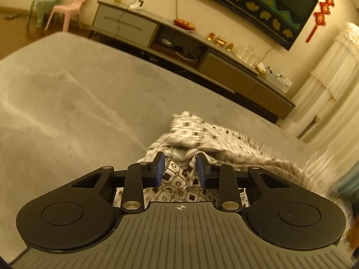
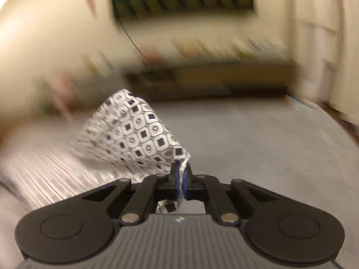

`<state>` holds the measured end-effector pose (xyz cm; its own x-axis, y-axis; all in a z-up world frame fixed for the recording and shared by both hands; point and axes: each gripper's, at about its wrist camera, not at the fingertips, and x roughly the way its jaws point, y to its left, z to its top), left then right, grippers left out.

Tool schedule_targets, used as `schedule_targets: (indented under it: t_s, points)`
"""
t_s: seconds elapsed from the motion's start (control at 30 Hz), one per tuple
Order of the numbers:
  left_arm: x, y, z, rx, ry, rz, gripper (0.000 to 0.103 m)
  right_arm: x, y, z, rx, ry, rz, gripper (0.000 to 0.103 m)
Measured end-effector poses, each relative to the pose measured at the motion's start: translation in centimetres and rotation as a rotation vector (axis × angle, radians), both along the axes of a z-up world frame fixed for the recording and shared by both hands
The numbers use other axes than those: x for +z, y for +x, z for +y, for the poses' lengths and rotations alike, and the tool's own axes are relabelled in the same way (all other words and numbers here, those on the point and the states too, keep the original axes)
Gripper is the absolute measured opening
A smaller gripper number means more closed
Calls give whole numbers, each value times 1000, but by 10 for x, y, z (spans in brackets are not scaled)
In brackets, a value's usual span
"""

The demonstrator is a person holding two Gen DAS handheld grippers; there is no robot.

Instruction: Fold clothes

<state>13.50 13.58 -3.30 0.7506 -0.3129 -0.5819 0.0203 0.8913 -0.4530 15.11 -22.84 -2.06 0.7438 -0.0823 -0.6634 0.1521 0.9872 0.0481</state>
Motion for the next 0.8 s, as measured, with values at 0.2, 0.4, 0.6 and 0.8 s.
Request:
schedule_targets:
  t_s: [0.2,0.4,0.6,0.8]
  points:
    - [10,-12,19,71,-135,19,21,-6,-41,55,36,-242,-112,53]
    - [6,-3,36,121,-162,46,27,11,-29,192,501,-258,-194,68]
    - [0,2,41,106,-141,52,29,-41,37,259,631,-354,41,3]
    - [-3,2,35,103,-120,44,38,51,-6,193,444,-181,-199,0]
